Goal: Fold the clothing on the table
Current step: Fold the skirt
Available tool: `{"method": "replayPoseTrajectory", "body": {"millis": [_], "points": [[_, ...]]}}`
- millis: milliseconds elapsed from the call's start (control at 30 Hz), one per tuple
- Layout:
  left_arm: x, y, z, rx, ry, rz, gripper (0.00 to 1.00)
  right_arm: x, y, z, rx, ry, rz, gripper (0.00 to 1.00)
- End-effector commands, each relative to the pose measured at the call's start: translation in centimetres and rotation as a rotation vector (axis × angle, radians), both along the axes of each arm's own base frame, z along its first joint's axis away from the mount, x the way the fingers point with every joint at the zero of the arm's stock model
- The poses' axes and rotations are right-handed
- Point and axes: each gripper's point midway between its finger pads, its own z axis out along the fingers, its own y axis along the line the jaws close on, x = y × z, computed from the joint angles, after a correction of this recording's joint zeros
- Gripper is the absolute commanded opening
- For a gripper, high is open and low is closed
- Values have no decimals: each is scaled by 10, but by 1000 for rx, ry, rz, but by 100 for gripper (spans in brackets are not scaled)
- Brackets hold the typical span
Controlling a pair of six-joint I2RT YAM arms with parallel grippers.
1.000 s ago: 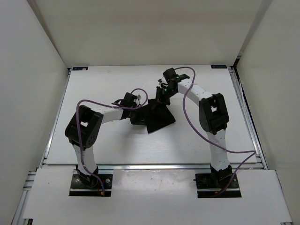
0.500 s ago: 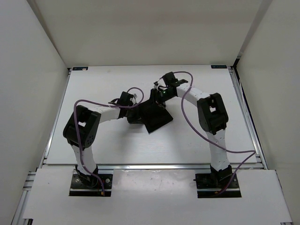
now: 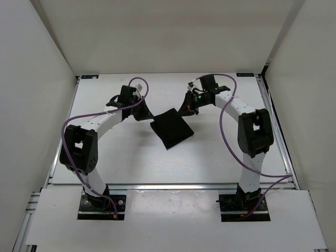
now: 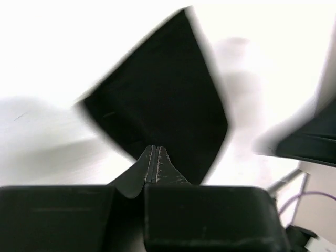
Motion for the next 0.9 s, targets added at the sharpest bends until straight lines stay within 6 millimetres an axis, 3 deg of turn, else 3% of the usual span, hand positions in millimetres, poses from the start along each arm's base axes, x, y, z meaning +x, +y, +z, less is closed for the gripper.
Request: {"method": "replayPoseTrajectory", "body": {"millis": [0, 67, 167, 267, 367, 500, 633, 700, 800, 867], "points": [[0, -31, 48, -85, -93, -95, 0, -19, 12, -45, -22, 128, 45, 0], [7, -44, 51, -124, -96, -111, 0, -29, 21, -55, -24, 161, 73, 0], [15, -55, 35, -144, -75, -112, 0, -45, 30, -78, -58, 228, 109, 0], [18, -66, 9, -167, -28, -107, 0, -58, 36, -96, -105, 268, 133, 0], [13, -64, -15, -147, 8, -86, 0, -77, 34, -114, -161, 306, 149, 0], [0, -49, -47, -96, 65, -45, 0, -98, 23, -137, -224, 356, 138, 1], [-17, -34, -66, -46, 106, -20, 0, -111, 9, -149, -280, 373, 122, 0], [-35, -13, -92, 25, 157, 4, 0, -114, 1, -153, -307, 360, 108, 0], [-46, -3, -102, 33, 192, 11, 0, -114, -8, -150, -317, 354, 90, 0], [-45, 0, -97, 11, 189, 21, 0, -110, -11, -140, -302, 324, 94, 0]]}}
